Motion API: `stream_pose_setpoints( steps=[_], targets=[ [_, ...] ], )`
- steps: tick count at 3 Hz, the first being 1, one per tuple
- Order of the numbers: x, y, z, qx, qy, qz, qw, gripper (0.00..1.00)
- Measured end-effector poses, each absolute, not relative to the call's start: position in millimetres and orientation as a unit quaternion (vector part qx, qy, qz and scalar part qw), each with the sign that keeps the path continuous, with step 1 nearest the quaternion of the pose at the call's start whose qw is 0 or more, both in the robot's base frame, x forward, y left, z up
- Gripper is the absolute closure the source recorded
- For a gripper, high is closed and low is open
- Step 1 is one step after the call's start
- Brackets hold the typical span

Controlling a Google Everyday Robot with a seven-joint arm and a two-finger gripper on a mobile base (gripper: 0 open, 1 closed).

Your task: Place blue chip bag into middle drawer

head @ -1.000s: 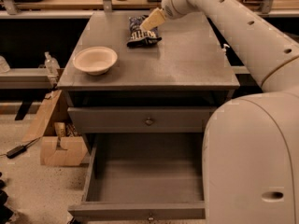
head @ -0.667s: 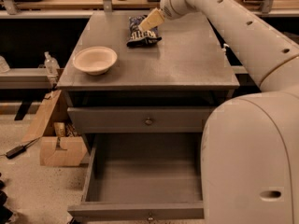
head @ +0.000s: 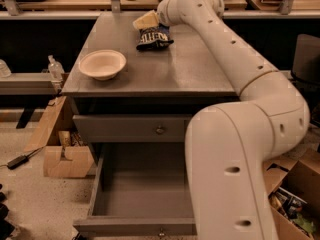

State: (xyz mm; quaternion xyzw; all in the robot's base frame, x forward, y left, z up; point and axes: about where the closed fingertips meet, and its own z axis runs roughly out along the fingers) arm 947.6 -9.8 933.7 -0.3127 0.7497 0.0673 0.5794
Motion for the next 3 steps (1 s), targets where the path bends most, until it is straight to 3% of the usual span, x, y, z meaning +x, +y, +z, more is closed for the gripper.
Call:
stream_pose_setpoints(
  steps=[1, 3],
  targets=[
    [984.5, 13.8, 921.9, -0.269, 0.748, 0.084, 0.600, 0.00],
    [986.9, 25.0, 918.3, -0.268, 0.780, 0.062, 0.563, 0.00]
  ],
)
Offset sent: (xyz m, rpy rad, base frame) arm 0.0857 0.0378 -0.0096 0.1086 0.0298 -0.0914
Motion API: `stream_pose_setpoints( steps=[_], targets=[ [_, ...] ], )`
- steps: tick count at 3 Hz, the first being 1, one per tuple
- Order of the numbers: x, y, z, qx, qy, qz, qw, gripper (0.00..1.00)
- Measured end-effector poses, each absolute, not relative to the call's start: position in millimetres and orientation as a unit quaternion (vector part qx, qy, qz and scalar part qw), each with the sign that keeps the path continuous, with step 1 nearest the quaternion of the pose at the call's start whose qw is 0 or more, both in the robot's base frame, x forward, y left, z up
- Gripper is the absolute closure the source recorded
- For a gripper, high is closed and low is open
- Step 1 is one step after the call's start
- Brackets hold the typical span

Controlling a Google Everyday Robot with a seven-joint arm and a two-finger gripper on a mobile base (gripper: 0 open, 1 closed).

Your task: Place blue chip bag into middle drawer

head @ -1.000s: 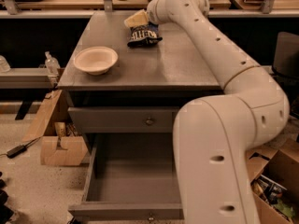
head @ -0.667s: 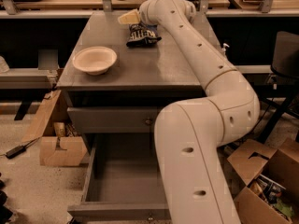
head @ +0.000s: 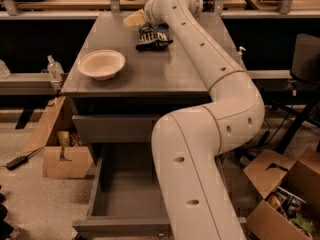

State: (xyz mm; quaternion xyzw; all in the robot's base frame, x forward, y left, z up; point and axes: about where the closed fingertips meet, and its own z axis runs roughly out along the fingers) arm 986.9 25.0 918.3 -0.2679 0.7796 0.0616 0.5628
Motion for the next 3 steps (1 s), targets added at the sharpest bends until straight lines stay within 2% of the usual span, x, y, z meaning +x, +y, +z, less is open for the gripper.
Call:
stream_pose_setpoints(
  steps=[1, 3],
  targets=[
    [971.1, 18.0, 921.8, -0.282, 0.806, 0.029, 0.519, 0.00],
    [945.3, 8.9, 890.4, -0.291, 0.851, 0.022, 0.437, 0.00]
  ],
)
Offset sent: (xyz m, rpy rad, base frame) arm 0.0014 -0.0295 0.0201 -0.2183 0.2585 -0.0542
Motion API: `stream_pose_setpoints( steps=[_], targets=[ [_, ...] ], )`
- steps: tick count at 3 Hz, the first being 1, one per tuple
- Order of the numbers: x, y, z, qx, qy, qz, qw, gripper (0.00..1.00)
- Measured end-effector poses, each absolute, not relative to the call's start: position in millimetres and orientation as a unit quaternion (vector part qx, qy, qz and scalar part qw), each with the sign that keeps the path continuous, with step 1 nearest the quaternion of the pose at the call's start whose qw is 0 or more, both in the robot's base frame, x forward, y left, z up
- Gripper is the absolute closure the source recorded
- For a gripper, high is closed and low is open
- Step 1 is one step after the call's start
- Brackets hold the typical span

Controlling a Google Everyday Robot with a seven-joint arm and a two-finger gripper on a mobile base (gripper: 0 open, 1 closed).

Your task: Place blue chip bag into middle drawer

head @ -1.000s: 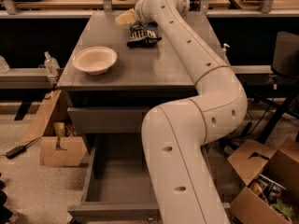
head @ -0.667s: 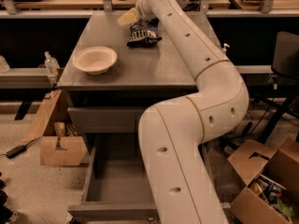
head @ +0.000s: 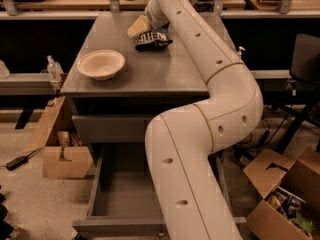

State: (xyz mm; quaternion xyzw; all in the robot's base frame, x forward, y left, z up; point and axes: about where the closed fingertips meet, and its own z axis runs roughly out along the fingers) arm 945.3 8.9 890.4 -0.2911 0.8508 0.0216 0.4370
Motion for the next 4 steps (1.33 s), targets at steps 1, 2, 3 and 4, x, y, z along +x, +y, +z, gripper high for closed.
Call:
stream_pose_setpoints(
  steps=[1, 2, 3, 4],
  targets=[
    [939.6, 12.1, 867.7, -0.293, 0.863, 0.033, 0.410, 0.19],
    [935.5, 18.1, 841.5, -0.300, 0.872, 0.043, 0.384, 0.50],
    [936.3, 20.1, 837.5, -0.301, 0.872, 0.043, 0.383, 0.81],
    [935.5, 20.1, 840.9, -0.301, 0.872, 0.043, 0.383, 1.00]
  ],
)
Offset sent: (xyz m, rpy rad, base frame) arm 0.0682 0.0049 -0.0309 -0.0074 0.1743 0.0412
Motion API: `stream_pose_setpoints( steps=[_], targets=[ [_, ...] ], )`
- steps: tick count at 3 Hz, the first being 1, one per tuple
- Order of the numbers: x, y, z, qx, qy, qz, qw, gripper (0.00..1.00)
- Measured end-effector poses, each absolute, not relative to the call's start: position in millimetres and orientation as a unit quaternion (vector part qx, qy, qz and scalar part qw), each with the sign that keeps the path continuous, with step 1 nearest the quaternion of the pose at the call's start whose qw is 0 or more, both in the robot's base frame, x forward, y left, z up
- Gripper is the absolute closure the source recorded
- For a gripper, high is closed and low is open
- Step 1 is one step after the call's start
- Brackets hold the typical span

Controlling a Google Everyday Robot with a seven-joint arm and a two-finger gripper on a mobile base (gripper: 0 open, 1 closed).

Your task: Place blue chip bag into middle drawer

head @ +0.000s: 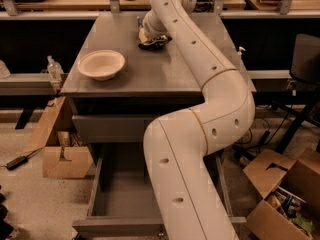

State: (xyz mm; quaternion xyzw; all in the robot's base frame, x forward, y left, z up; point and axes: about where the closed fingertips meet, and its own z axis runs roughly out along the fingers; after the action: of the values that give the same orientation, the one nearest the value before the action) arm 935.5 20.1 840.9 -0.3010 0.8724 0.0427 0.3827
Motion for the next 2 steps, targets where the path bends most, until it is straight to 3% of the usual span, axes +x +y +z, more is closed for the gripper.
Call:
stream_pose_setpoints(
  steps=[2],
  targets=[
    [935.0, 20.2, 841.3, -0.301, 0.872, 0.043, 0.383, 1.00]
  ],
)
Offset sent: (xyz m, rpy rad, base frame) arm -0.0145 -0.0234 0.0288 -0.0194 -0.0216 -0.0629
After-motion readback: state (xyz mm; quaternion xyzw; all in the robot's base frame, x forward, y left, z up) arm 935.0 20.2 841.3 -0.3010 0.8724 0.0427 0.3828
